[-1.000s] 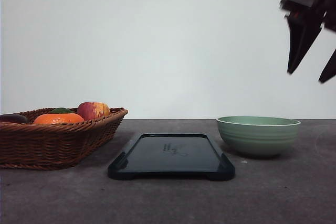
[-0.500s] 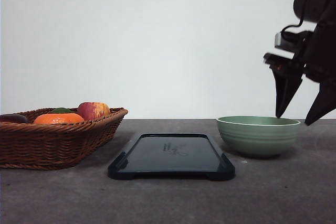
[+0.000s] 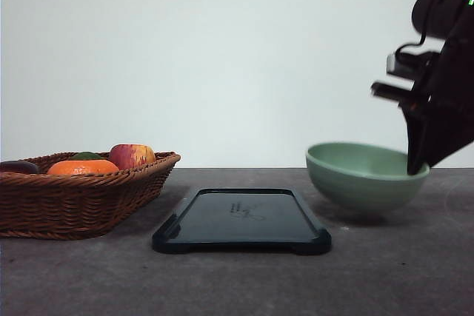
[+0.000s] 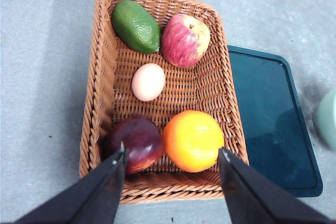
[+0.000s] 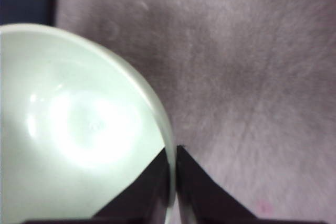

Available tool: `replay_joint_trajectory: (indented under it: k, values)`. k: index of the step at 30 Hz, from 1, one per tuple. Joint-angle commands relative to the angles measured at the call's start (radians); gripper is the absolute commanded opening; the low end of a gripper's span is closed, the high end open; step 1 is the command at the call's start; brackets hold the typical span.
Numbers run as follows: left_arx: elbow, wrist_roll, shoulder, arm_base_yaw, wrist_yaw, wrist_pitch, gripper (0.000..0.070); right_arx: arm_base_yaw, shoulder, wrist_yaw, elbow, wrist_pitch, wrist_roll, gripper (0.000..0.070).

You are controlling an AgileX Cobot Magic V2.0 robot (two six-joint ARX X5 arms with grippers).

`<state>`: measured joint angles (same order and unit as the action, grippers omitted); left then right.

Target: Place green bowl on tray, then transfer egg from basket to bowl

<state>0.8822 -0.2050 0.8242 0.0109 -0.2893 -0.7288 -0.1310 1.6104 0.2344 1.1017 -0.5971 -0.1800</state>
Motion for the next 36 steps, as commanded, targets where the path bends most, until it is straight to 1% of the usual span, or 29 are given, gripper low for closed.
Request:
replay_joint_trajectory:
  k: [1, 5, 7, 14, 19, 26, 32, 36]
  values:
    - [0.025, 0.006, 0.005, 0.000, -0.004, 0.011, 0.0350, -0.003, -0.015, 0.003, 0.049, -0.027, 0.013, 0.0000]
    - [0.025, 0.006, 0.005, 0.000, -0.004, 0.010, 0.0350, -0.017, -0.022, 0.012, 0.157, -0.180, 0.062, 0.0000]
    - [0.025, 0.006, 0.005, 0.000, -0.004, 0.011, 0.0350, -0.033, -0.022, 0.011, 0.222, -0.236, 0.084, 0.0000]
    - [0.025, 0.006, 0.006, 0.000, -0.003, 0.011, 0.0350, -0.102, 0.008, 0.000, 0.448, -0.355, 0.106, 0.0000]
    - [0.025, 0.006, 0.007, 0.000, -0.003, 0.012, 0.0349, -0.156, 0.090, 0.000, 0.598, -0.450, 0.125, 0.0000]
    - [0.025, 0.006, 0.007, 0.000, -0.003, 0.012, 0.0349, -0.224, 0.222, -0.001, 0.714, -0.480, 0.137, 0.0000]
    - [0.025, 0.006, 0.007, 0.000, -0.003, 0.011, 0.0349, -0.268, 0.337, -0.003, 0.755, -0.475, 0.141, 0.0000]
    - [0.025, 0.006, 0.007, 0.000, -0.003, 0.011, 0.0349, -0.288, 0.398, -0.004, 0.761, -0.447, 0.141, 0.0000]
